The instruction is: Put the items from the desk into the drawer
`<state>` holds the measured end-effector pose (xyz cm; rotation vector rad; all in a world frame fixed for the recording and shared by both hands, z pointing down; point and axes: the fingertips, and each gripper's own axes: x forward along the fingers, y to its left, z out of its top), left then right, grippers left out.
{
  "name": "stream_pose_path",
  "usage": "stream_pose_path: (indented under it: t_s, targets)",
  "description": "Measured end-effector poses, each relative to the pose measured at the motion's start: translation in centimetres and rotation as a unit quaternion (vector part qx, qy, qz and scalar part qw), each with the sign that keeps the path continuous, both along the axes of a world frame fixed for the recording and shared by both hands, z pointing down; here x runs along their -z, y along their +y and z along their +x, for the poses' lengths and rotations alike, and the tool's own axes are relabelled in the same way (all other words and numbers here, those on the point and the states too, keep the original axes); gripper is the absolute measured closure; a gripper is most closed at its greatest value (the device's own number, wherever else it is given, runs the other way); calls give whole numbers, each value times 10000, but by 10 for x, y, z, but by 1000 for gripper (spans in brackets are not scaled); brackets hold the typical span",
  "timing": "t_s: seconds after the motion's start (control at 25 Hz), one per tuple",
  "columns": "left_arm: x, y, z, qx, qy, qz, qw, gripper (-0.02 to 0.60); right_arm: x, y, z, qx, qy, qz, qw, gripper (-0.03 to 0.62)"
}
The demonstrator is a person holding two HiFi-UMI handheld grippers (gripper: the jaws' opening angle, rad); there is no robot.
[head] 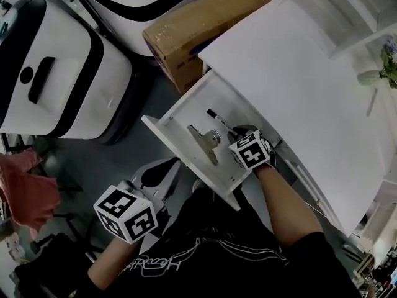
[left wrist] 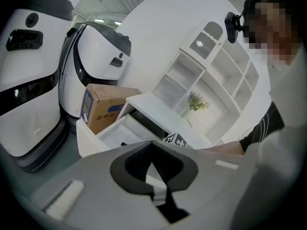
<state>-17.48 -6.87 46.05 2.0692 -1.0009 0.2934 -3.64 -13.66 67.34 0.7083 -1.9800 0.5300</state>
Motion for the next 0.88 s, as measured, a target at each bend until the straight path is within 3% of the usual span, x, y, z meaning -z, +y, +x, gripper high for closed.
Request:
stream_pose_path:
  t_s: [0.36, 0.6, 0.72, 0.88]
  targets:
    - [-18, 3, -18, 137, -69, -201, 9997, 574, -41, 3, -1, 203, 498, -317, 9981, 517]
    - [-23, 5, -20, 125, -62, -226, 9996, 574, -46, 6, -2, 335, 514, -445, 9971, 514]
    - [-26, 8, -23, 127, -72, -268, 9995, 574, -41, 9, -6, 205, 307, -514, 9980, 390]
    - [-19, 9, -19, 20, -86, -157, 9998, 574, -4, 10, -5, 46, -51, -163, 9998, 375]
